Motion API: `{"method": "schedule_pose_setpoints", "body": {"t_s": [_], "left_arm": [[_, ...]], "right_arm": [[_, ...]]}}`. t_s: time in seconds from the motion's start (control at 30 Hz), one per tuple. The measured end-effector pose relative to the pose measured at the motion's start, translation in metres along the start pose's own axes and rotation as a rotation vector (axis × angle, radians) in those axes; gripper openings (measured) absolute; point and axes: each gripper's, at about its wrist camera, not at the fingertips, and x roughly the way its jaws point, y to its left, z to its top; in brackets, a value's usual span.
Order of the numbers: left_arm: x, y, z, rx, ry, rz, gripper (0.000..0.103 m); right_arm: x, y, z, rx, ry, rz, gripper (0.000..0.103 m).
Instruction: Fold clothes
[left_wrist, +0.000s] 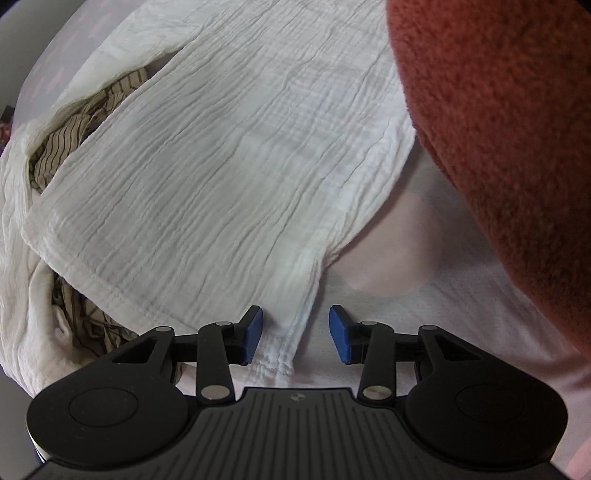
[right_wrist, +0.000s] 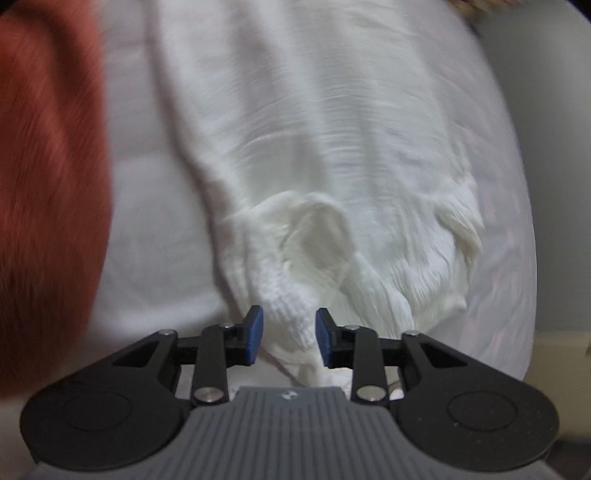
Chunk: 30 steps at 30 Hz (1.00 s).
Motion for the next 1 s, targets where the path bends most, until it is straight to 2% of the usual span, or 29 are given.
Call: {"method": "schedule_pose_setpoints", "body": {"t_s": [0.13, 0.23, 0.4, 0.53, 0.63, 0.67, 0.7, 0.77, 0.8, 1.0], "left_arm": [[-0.001, 0.001, -0.005, -0.001, 0.003, -0.019, 0.038], [0.001, 0.002, -0.009, -0.005, 0.008, -0.039, 0.040], [0.009, 0.005, -0.010, -0.002, 0.008, -0.048, 0.050], [0.013, 0.017, -0.011, -0.055, 0.018, -0.096, 0.050], [0.012, 0.018, -0.009, -0.066, 0.021, -0.093, 0.043], [0.011, 0.019, -0.008, -0.077, 0.019, -0.085, 0.034], [0.009, 0.020, -0.008, -0.093, 0.016, -0.076, 0.023], [0.006, 0.025, -0.010, -0.136, 0.008, -0.052, 0.007], [0.003, 0.027, -0.011, -0.156, 0.002, -0.043, 0.005], [-0.024, 0.032, -0.015, -0.198, -0.039, 0.029, 0.004]], "right_arm": [[0.011, 0.003, -0.003, -0.083, 0.015, 0.025, 0.041], [0.019, 0.004, -0.002, -0.078, 0.003, 0.028, 0.043], [0.032, 0.009, 0.005, -0.069, 0.004, 0.043, 0.045], [0.040, 0.012, 0.008, -0.050, 0.011, 0.041, 0.044], [0.041, 0.013, 0.010, -0.037, 0.022, 0.033, 0.042], [0.040, 0.013, 0.011, -0.033, 0.026, 0.030, 0.039], [0.040, 0.013, 0.013, -0.023, 0.031, 0.025, 0.029], [0.041, 0.011, 0.015, 0.017, 0.040, 0.012, 0.018], [0.040, 0.008, 0.016, 0.048, 0.043, 0.004, 0.012], [0.024, -0.008, 0.011, 0.203, 0.006, -0.057, 0.010]]}}
